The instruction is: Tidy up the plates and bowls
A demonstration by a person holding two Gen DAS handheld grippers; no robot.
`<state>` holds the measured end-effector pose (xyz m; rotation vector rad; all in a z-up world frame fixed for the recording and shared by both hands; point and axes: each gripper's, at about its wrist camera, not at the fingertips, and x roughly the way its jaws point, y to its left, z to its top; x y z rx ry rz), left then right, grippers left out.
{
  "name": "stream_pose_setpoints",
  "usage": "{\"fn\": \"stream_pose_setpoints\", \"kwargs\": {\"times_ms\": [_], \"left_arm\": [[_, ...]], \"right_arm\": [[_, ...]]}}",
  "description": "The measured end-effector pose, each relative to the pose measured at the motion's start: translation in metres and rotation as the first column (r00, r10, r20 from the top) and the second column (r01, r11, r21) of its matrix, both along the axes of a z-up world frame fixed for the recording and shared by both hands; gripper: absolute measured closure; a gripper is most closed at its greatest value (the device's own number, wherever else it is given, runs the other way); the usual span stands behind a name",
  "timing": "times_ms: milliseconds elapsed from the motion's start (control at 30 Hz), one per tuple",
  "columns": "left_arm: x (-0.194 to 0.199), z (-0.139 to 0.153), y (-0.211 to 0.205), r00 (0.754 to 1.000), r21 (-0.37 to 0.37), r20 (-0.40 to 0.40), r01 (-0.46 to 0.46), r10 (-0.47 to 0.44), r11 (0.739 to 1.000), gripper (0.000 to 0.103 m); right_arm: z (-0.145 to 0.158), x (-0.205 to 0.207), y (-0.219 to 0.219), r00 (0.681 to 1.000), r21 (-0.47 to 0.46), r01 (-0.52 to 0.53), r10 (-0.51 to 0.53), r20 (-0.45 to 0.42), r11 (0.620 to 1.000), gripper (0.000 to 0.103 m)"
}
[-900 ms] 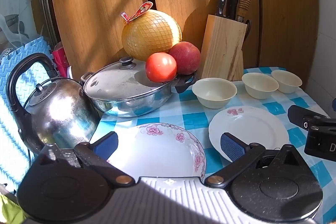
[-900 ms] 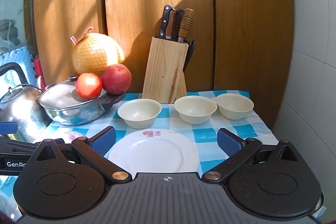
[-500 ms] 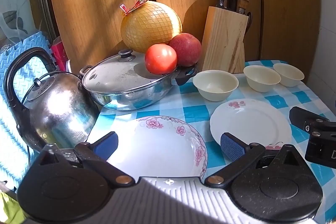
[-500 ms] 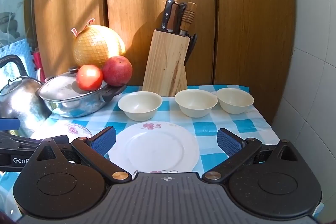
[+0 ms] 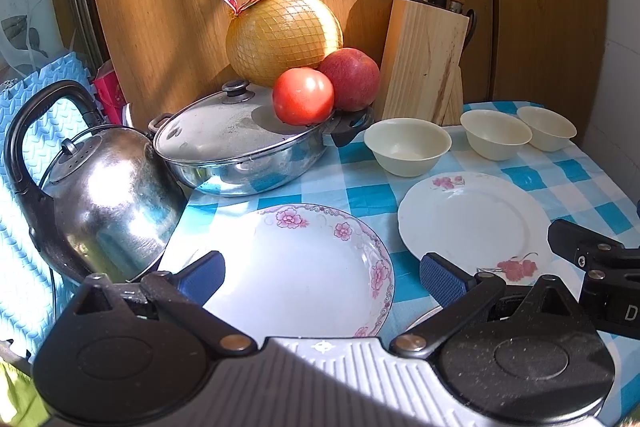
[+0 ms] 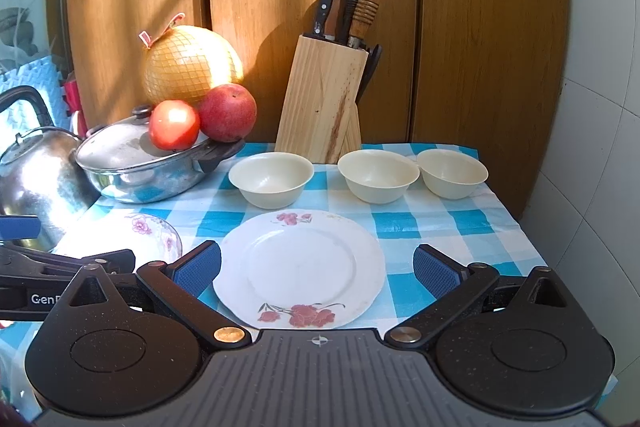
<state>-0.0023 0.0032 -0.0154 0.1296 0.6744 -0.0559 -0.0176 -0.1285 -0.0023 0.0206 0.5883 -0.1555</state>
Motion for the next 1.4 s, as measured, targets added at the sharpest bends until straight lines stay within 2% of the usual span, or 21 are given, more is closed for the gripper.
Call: {"fn": "stream_pose_setpoints", "kwargs": {"times_ms": [233, 500, 1400], "left_arm": [[-0.033, -0.007, -0.002, 1.0, -0.005, 0.002, 0.003, -0.003, 1.0, 0.004], [-0.047, -0.014, -0.003, 1.0, 0.008, -0.021, 0.012, -0.012, 1.0, 0.004], [-0.044, -0.02, -0.006, 0.998, 0.018, -0.058, 0.031, -0.03, 0.999, 0.004]], "right_arm": [[-0.002, -0.031, 0.0, 0.999, 0.004, 0.042, -0.042, -0.019, 0.999, 0.0], [-0.018, -0.05, -0.005, 0.992, 0.01, 0.081, -0.08, -0.095, 0.997, 0.0], [-0.021, -0.048, -0.002, 0.99, 0.011, 0.066, -0.064, -0.123, 0.998, 0.0]]}}
